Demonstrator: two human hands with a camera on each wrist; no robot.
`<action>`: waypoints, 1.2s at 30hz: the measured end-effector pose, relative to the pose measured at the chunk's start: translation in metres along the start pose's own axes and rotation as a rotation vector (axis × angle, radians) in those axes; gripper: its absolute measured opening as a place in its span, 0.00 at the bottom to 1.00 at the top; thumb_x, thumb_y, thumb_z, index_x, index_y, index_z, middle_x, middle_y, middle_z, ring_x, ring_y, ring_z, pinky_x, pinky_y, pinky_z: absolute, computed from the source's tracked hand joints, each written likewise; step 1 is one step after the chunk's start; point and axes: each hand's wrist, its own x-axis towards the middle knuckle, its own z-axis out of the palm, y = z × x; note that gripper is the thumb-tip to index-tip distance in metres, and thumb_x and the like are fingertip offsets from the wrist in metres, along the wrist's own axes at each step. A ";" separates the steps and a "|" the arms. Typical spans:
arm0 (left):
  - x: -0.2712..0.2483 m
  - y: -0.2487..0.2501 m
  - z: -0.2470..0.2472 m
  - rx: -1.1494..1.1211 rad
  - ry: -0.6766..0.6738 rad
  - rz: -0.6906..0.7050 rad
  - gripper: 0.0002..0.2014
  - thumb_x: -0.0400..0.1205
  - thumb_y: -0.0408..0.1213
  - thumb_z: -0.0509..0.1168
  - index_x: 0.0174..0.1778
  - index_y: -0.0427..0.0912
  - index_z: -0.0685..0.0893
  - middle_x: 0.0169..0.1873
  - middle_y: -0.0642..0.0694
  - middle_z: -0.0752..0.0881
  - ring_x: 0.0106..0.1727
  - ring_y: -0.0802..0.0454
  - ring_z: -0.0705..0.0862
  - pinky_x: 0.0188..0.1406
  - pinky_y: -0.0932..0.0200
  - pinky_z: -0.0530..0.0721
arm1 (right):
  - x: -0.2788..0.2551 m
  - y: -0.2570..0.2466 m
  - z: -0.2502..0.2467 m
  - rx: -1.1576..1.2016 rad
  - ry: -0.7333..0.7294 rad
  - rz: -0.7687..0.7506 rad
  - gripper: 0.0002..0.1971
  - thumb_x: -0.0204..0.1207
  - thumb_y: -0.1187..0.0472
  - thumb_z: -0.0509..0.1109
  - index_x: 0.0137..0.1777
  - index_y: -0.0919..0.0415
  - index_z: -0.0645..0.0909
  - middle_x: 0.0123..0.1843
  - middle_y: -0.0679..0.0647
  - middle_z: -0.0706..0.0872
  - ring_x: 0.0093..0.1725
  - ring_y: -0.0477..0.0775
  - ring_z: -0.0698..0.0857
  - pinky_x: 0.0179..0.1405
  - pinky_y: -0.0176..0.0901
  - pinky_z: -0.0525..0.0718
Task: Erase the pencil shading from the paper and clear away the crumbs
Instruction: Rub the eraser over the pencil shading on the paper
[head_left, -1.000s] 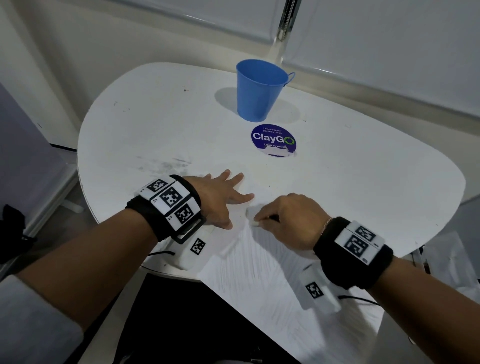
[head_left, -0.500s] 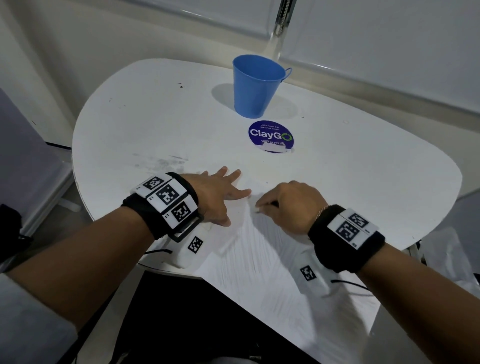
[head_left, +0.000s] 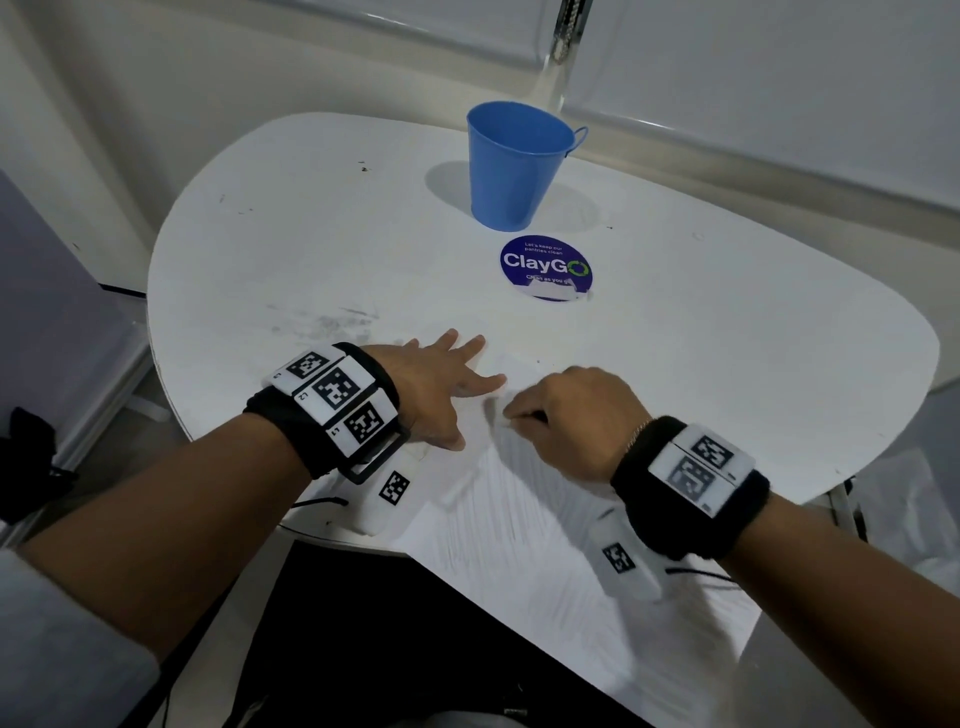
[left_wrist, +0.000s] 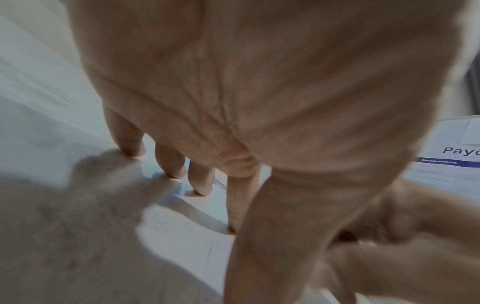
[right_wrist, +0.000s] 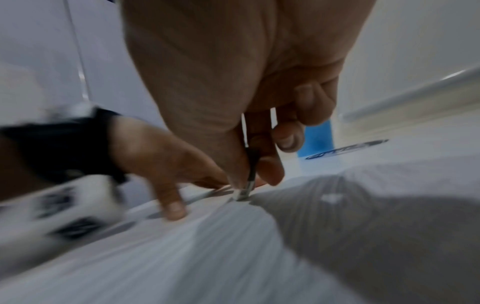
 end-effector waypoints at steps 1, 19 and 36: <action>0.000 0.000 0.000 -0.005 -0.003 0.000 0.43 0.85 0.49 0.67 0.86 0.71 0.44 0.86 0.59 0.30 0.86 0.56 0.28 0.88 0.47 0.38 | -0.008 -0.004 0.000 0.004 -0.031 -0.024 0.12 0.81 0.54 0.62 0.51 0.51 0.87 0.45 0.48 0.91 0.43 0.55 0.87 0.42 0.48 0.85; -0.005 0.004 -0.001 -0.017 0.018 -0.017 0.42 0.85 0.49 0.68 0.86 0.71 0.45 0.86 0.61 0.30 0.86 0.56 0.30 0.87 0.49 0.39 | 0.010 0.000 -0.009 0.041 0.041 -0.006 0.14 0.85 0.51 0.60 0.50 0.41 0.89 0.48 0.43 0.91 0.46 0.54 0.87 0.37 0.41 0.72; -0.004 0.002 -0.001 -0.016 0.020 -0.006 0.42 0.85 0.48 0.67 0.86 0.72 0.45 0.86 0.61 0.30 0.86 0.57 0.29 0.86 0.50 0.38 | -0.011 -0.007 -0.010 0.075 -0.075 -0.020 0.11 0.81 0.52 0.65 0.53 0.41 0.89 0.48 0.43 0.92 0.48 0.54 0.87 0.48 0.48 0.85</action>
